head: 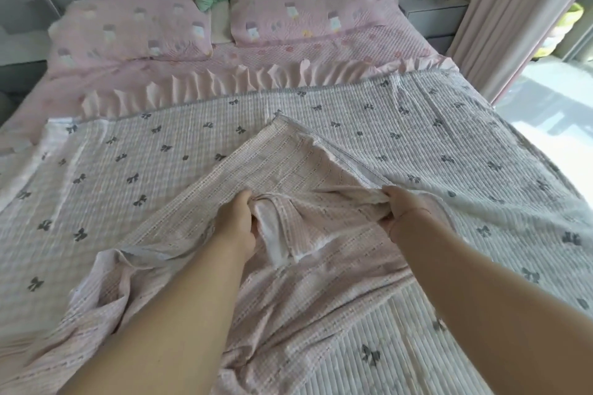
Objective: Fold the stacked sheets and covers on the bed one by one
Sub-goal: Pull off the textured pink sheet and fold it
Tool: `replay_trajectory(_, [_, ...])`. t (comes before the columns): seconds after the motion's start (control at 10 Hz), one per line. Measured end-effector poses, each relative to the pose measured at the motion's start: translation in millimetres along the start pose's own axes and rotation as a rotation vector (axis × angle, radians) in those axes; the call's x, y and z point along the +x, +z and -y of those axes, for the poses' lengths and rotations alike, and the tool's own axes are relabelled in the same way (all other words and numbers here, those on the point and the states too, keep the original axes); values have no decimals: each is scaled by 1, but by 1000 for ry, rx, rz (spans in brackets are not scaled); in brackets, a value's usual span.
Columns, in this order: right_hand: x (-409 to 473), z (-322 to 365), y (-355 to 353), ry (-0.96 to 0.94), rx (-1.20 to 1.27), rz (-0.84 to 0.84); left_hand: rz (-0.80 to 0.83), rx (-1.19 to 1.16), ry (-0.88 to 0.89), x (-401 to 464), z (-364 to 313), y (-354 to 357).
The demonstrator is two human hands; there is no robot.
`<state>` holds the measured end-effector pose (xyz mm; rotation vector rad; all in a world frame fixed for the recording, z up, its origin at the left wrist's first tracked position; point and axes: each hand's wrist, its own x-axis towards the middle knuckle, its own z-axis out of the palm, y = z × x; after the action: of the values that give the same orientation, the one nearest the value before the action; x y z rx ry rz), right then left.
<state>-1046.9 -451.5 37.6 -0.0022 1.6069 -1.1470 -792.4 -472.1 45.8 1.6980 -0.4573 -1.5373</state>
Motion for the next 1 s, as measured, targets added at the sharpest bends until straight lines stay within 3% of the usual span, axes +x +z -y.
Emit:
replay_trajectory(0.1, [16,29,33,-5,86,11,70,-132,68,21,-40,13])
replay_trajectory(0.3, [48,55,74,-2,117,123,89,-83,155,58,-91,22])
replay_trajectory(0.4, [52,65,103,-84,256,276,132,-142,174,78,-119,22])
replay_trajectory(0.5, [61,63,123,-230,218,409,291,-132,213,90,-134,24])
replay_trajectory(0.6, [75,37,117,-264,-17,391,315,-6,284,93,-126,17])
replay_trajectory(0.7, [96,-8,87,-226,-253,264,280,101,265,100,-91,5])
replay_trajectory(0.8, [114,-42,50,-224,-580,5,240,239,243,104,-27,-17])
replay_trajectory(0.9, [110,-65,8,-109,-696,-303,229,494,296,91,44,-31])
replay_trajectory(1.0, [121,-86,-25,-14,-541,-464,173,661,234,63,103,-32])
